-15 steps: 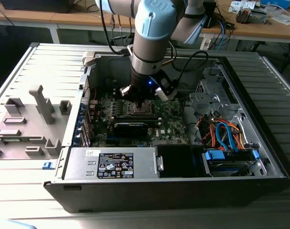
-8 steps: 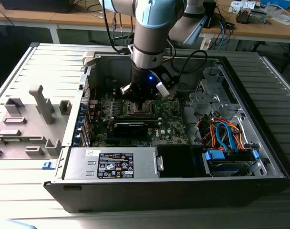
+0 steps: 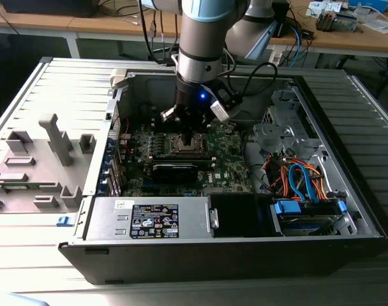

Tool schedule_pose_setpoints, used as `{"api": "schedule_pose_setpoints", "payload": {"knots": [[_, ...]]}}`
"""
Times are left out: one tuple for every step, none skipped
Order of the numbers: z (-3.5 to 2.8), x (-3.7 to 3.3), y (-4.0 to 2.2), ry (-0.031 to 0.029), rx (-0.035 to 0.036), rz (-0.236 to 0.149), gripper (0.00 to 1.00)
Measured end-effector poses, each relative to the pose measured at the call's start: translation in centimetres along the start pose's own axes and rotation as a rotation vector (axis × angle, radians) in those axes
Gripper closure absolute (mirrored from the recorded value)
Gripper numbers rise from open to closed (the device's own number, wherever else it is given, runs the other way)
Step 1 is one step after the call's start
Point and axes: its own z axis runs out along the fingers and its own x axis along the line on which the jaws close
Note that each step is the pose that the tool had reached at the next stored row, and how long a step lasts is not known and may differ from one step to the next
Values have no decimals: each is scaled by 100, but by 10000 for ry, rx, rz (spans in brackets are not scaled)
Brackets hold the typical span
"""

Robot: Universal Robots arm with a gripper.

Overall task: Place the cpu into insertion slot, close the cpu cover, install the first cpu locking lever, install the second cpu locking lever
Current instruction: 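Install the second cpu locking lever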

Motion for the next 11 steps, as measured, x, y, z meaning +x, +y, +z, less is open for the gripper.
{"api": "schedule_pose_setpoints", "payload": {"knots": [[-20,2,0,0,1,1,89],[-48,4,0,0,1,1,89],[-62,5,0,-1,0,1,89],[-68,5,-1,-1,0,1,89],[-68,5,0,-3,-3,1,89],[-68,5,0,-3,-3,1,89],[-68,5,0,-3,-3,1,89],[-70,5,0,-1,-2,1,89],[-70,5,-1,-1,-1,1,89],[-70,5,-1,-1,-1,1,89],[-70,5,-1,-1,-2,1,89]]}}
